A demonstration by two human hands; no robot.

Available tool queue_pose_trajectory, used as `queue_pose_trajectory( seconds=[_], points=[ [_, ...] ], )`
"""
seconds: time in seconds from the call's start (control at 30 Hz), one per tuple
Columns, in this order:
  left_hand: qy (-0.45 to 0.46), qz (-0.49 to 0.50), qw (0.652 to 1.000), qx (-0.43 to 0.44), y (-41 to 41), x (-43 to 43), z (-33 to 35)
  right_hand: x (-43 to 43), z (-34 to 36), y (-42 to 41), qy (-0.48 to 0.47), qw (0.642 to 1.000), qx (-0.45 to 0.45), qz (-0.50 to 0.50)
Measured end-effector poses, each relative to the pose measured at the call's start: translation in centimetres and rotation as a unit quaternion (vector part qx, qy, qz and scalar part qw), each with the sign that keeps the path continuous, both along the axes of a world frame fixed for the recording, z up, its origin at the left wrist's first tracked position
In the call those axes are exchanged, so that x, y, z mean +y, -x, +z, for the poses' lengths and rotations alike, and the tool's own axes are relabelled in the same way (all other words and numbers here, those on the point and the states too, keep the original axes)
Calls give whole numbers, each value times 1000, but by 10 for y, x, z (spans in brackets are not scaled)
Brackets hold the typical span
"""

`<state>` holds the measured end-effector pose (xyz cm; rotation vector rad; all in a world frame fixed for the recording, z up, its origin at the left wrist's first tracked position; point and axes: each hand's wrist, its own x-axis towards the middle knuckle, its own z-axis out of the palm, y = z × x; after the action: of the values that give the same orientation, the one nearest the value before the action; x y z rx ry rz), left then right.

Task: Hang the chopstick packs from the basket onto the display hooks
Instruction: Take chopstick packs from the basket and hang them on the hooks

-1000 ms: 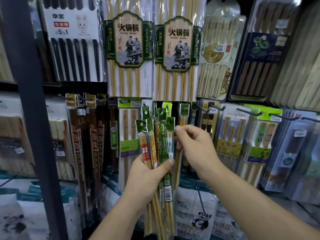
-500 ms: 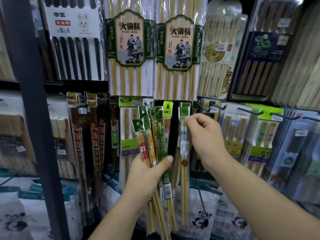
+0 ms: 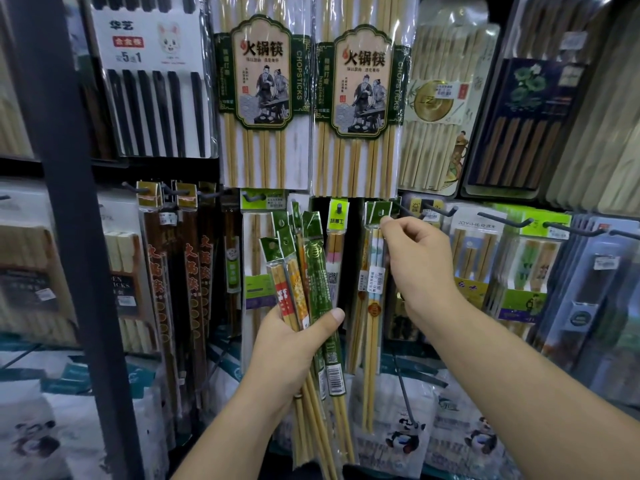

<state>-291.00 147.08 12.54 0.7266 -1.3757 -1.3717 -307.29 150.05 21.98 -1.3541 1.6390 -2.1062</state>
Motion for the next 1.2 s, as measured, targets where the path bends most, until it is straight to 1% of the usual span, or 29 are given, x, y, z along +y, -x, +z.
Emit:
queue_pose_trajectory(
  seconds=[0.17,0.33,0.57,0.7,0.83,0.87,0.93,1.03,1.1,1.2],
  points=[
    [-4,2,1000,-2,1,0,0,-1,-2,0,-10,1000,4,-1],
    [5,1,1000,-11,0,0,-1,-2,0,1,1,1000,14,-4],
    [32,-3,999,-16,0,2,1,-7,-4,3,-25,999,26,-32],
    [35,13,999,-23,0,-1,-2,-9,-7,3,-42,998,1,-44],
    [43,7,999,-13,-1,0,-2,-3,-13,-1,-48,997,-11,-67],
    [48,3,999,-8,0,1,-2,-1,-15,-4,-45,997,-9,-64],
    [56,-3,998,0,1,3,0,6,-18,-12,-39,999,-2,-24],
    [60,-25,998,9,2,5,1,13,-19,-22,-46,997,40,40],
    [75,-49,996,7,3,8,2,15,-18,-25,-57,995,72,44],
    [70,-42,997,8,4,9,2,16,-15,-22,-56,996,61,44]
  ],
)
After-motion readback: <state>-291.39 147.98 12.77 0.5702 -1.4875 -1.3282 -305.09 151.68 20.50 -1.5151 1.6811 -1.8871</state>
